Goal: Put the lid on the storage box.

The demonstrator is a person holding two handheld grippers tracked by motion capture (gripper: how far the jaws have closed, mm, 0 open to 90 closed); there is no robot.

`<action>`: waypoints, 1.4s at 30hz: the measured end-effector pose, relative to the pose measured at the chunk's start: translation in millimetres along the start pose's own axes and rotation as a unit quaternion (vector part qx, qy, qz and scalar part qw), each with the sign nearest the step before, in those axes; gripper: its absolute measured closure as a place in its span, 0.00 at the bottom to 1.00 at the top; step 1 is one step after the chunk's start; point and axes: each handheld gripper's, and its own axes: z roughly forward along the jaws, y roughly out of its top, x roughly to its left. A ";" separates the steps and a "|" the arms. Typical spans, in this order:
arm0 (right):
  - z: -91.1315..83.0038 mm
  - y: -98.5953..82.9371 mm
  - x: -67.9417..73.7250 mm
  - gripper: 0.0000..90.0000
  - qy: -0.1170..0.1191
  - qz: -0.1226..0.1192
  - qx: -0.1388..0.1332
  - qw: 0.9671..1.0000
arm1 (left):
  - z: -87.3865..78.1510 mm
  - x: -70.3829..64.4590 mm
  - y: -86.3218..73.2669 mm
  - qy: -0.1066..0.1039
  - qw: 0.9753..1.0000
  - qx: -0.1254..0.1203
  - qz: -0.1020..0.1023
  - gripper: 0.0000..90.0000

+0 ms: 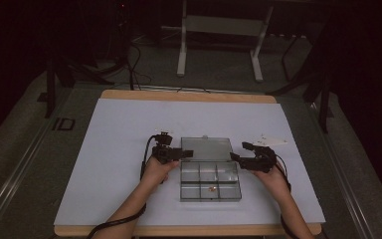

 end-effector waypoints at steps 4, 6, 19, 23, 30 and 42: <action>1.2 -0.3 1.4 0.32 0.001 0.000 0.001 1.000 | -1.6 -1.6 0.5 -0.004 1.000 -0.005 0.002 0.47; 1.5 -0.4 1.4 0.32 0.002 0.000 0.001 1.000 | -3.3 -4.6 1.1 -0.001 1.000 -0.011 0.018 0.50; -5.5 3.4 -0.2 0.40 -0.001 0.005 -0.023 1.000 | -24.1 -30.3 -5.5 0.044 0.985 -0.075 0.147 0.69; -6.3 5.9 -0.2 0.43 0.009 0.012 -0.029 0.999 | -30.4 -34.1 -7.9 0.046 0.982 -0.085 0.164 0.76; -7.3 8.2 3.9 0.53 0.023 0.009 -0.035 0.999 | -38.1 -40.3 -12.7 0.053 0.975 -0.093 0.193 0.82; -16.7 7.9 11.5 0.75 0.023 -0.014 -0.045 0.999 | -41.4 -46.4 -21.6 0.059 0.972 -0.112 0.197 0.82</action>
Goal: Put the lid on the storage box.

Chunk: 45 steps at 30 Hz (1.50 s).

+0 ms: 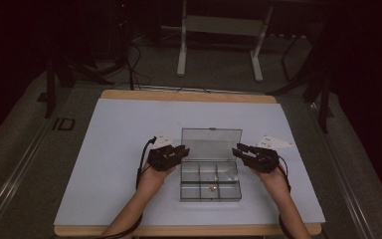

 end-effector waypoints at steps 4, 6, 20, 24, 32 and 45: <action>-2.9 -1.2 3.0 0.75 0.000 -0.001 -0.006 1.000 | -1.8 -3.2 0.2 0.003 1.000 0.000 0.007 0.81; -4.0 -2.5 3.5 0.75 0.002 0.000 -0.010 1.000 | -3.0 -2.9 0.1 0.000 1.000 -0.002 0.003 0.80; -10.8 -6.2 6.9 0.83 0.012 -0.015 -0.008 1.000 | -16.8 -13.2 -3.7 0.004 0.999 -0.017 0.030 0.79; -11.7 -5.8 9.5 0.83 0.013 -0.026 -0.003 1.000 | -18.6 -14.5 -3.7 0.004 0.999 -0.018 0.029 0.79; -15.5 -8.1 7.7 0.84 0.022 -0.021 -0.004 1.000 | -21.9 -16.4 -4.9 0.005 0.999 -0.017 0.034 0.79; -18.5 -11.2 5.7 0.83 0.039 -0.024 0.003 0.999 | -31.6 -19.9 -3.5 0.002 0.999 -0.020 0.049 0.79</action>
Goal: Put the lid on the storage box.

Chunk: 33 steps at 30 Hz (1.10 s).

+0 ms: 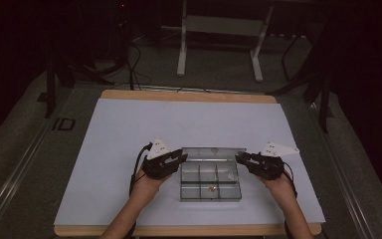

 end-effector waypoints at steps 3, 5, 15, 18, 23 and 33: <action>0.2 -0.7 0.4 0.80 0.003 0.002 0.003 1.000 | 0.7 -0.3 0.6 0.009 1.000 0.009 -0.007 0.82; 0.4 -1.0 -0.2 0.80 0.003 0.007 0.003 1.000 | 0.6 0.1 -0.1 0.009 1.000 0.004 -0.008 0.83; -4.4 -3.0 3.8 0.80 0.003 0.002 0.003 1.000 | -4.1 -5.9 -2.6 0.009 1.000 0.004 0.005 0.82; -6.0 -6.3 6.2 0.80 0.003 -0.002 0.004 1.000 | -6.0 -8.3 -4.8 0.007 1.000 0.007 0.009 0.82; -8.6 -10.7 8.6 0.80 0.009 0.000 0.011 1.000 | -8.8 -12.5 -7.5 0.007 1.000 0.014 0.017 0.81; -12.6 -10.3 13.7 0.79 0.015 -0.001 0.008 1.000 | -11.6 -16.3 -11.9 -0.002 1.000 0.021 0.017 0.77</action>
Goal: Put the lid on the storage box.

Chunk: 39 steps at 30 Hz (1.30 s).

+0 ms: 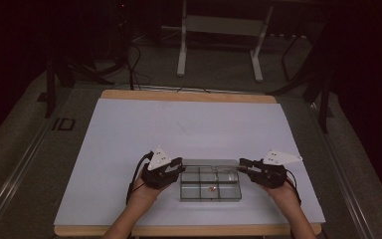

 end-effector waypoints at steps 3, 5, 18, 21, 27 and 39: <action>0.4 -4.2 -0.9 0.79 0.005 0.007 0.001 1.000 | -0.6 -1.5 -1.5 -0.003 1.000 0.001 0.001 0.75; 0.2 -6.9 -0.5 0.76 0.007 0.009 0.006 1.000 | -0.7 -2.9 -2.2 -0.006 1.000 0.004 0.002 0.73; -10.5 -19.8 0.1 0.58 0.015 0.042 0.009 0.999 | -4.5 -4.7 -12.5 -0.016 0.999 0.032 -0.009 0.49; -9.2 -22.8 2.2 0.56 0.016 0.043 0.014 0.999 | -5.9 -5.2 -16.1 -0.015 0.999 0.038 -0.008 0.48; -8.8 -27.3 4.9 0.55 0.016 0.046 0.018 0.999 | -9.2 -5.3 -22.3 -0.018 0.999 0.042 -0.015 0.48; -13.9 -40.0 8.2 0.53 0.013 0.058 0.016 0.998 | -9.4 -4.2 -31.1 -0.010 0.999 0.052 -0.013 0.47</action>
